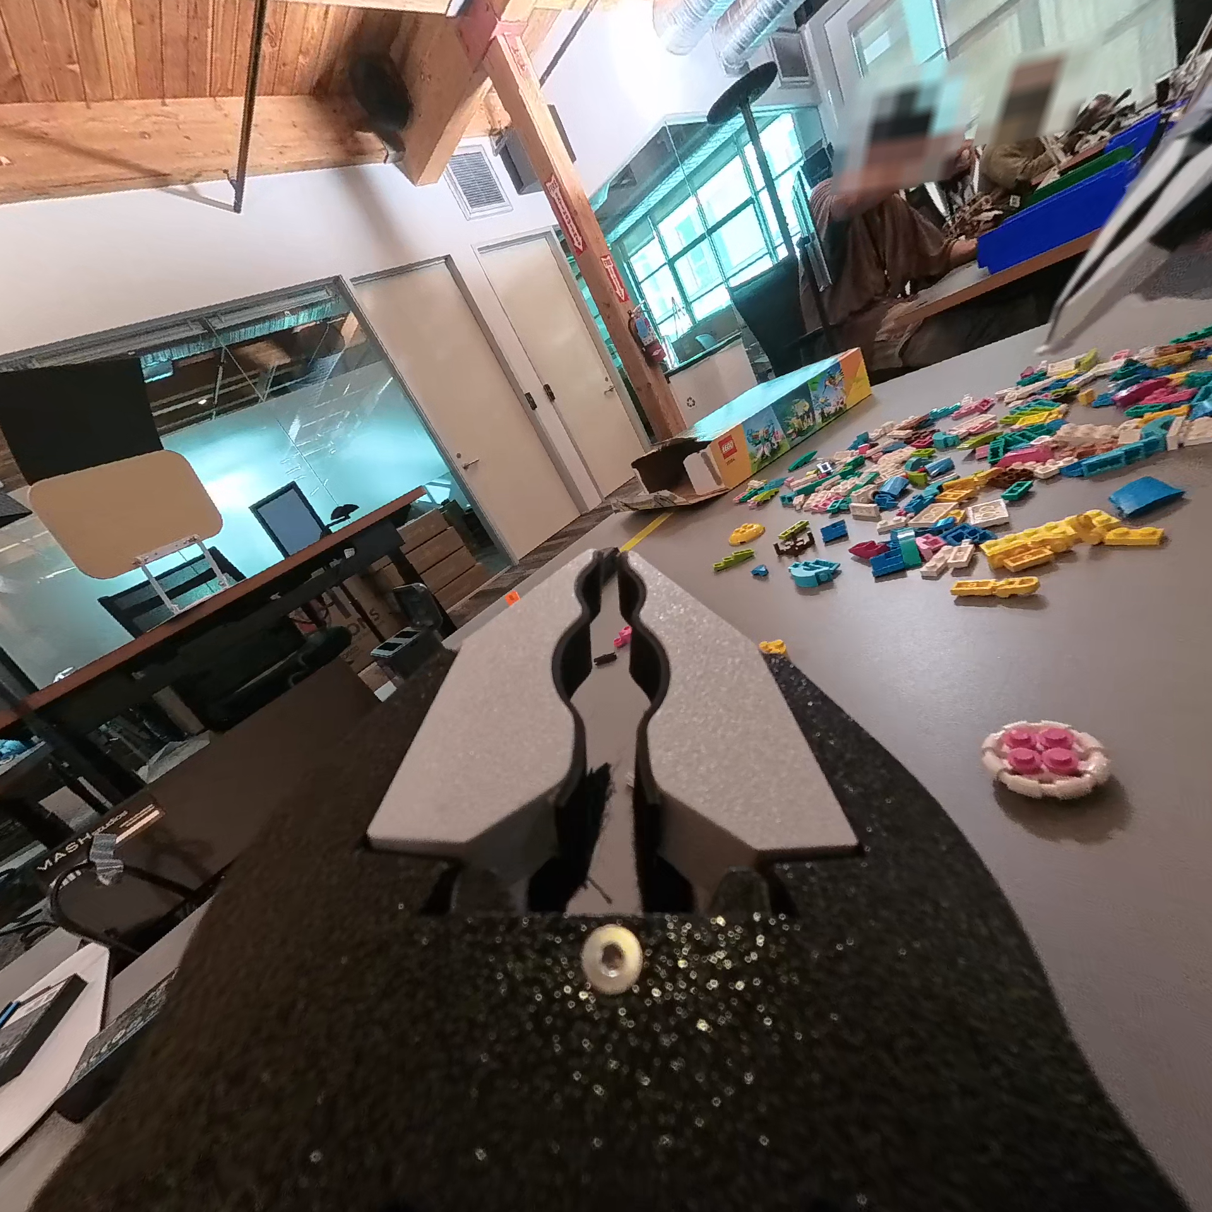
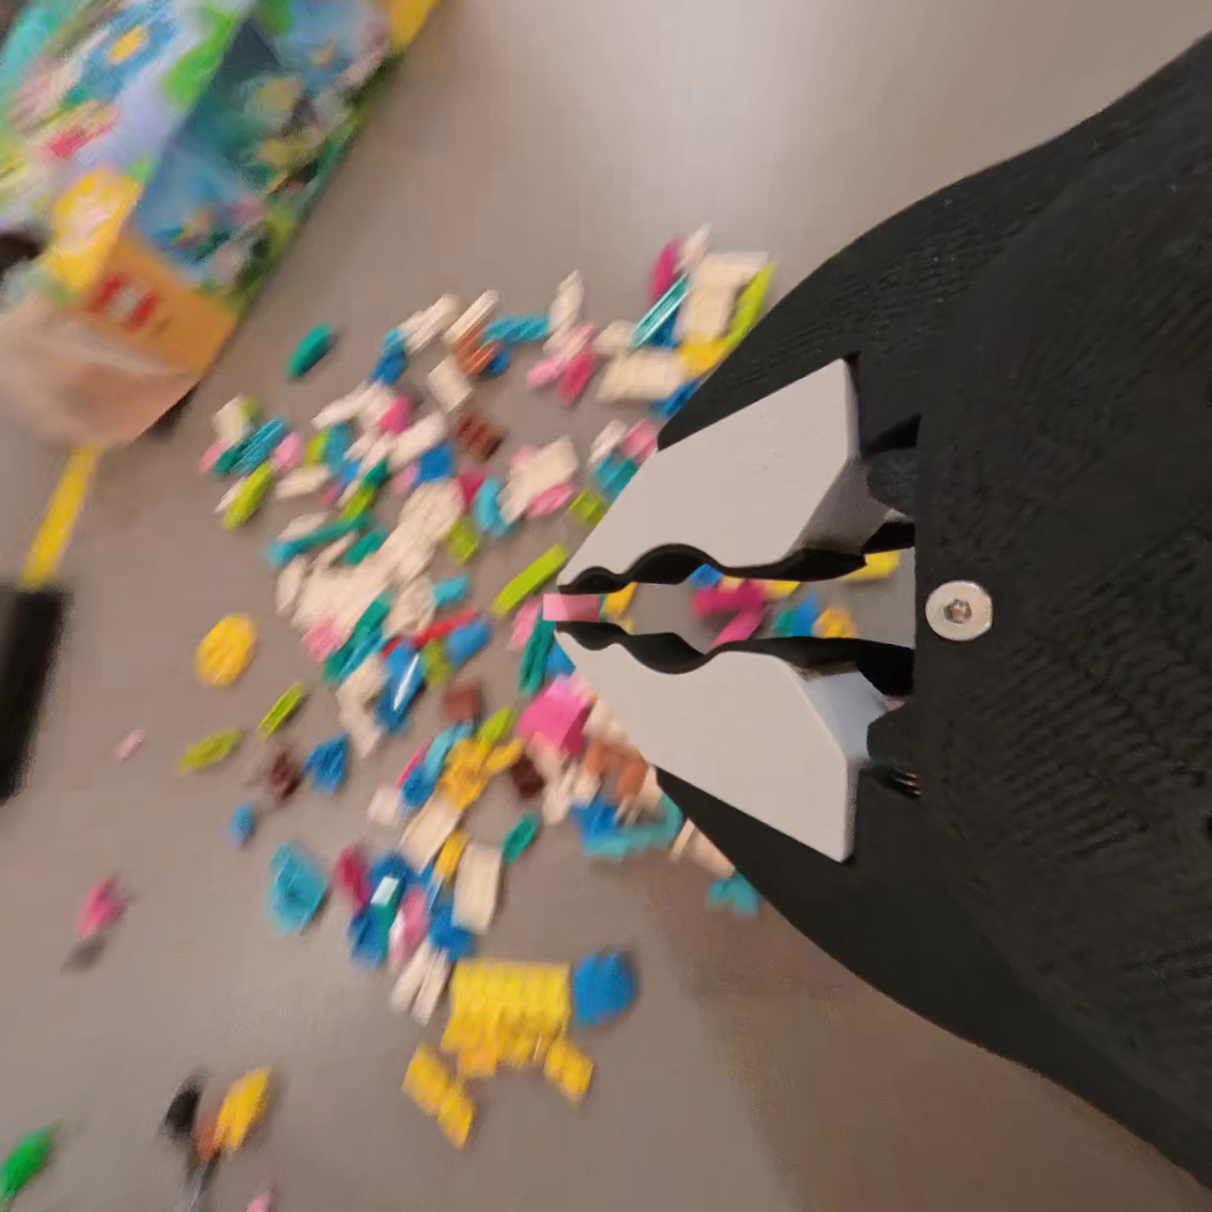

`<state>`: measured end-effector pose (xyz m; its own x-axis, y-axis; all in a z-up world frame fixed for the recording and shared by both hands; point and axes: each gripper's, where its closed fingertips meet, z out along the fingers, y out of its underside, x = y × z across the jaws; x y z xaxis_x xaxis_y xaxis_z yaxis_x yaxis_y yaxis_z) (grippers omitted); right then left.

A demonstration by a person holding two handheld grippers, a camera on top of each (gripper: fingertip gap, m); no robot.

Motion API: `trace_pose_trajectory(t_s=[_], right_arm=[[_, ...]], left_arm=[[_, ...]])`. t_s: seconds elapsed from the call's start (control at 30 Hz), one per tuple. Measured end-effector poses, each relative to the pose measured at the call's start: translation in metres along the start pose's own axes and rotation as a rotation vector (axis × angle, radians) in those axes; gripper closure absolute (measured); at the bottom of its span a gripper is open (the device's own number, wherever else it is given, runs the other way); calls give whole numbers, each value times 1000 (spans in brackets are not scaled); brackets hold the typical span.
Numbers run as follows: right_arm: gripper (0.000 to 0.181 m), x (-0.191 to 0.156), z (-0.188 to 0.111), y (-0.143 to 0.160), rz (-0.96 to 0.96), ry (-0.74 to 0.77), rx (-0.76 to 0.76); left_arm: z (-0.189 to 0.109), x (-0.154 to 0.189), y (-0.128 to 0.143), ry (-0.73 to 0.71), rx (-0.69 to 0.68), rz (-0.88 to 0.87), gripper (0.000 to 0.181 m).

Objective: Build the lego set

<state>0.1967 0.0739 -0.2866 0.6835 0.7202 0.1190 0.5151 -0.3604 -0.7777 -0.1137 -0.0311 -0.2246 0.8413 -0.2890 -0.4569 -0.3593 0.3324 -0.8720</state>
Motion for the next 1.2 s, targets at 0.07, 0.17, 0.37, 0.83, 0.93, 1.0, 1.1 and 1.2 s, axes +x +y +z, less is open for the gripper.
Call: trace_pose_trajectory(t_s=[0.07, 0.17, 0.37, 0.83, 0.93, 1.0, 1.1, 1.2], right_arm=[[175, -57, 16, -29, -82, -135, 77], [175, -146, 44, -58, -232, -309, 137], [174, -245, 92, -74, -422, -476, 92], [162, -258, 103, -67, -442, -476, 35], [162, -243, 85, -73, -419, -431, 103], [162, -217, 71, -77, -386, -360, 149], [162, -152, 52, -76, -291, -196, 192], [162, -85, 39, -60, -245, 4, 172]], left_arm=[[0, 0, -1, 1, 5, -4, 180], [-1, 0, -2, 3, 10, -12, 180], [-3, -3, -3, -8, 18, -20, 180], [-2, -6, -2, -27, 19, -19, 171], [-2, -7, -2, -27, 19, -25, 171], [-2, -6, -2, -25, 19, -25, 171], [-2, -5, -2, -19, 17, -24, 172], [0, -3, -1, -11, 13, -35, 172]])
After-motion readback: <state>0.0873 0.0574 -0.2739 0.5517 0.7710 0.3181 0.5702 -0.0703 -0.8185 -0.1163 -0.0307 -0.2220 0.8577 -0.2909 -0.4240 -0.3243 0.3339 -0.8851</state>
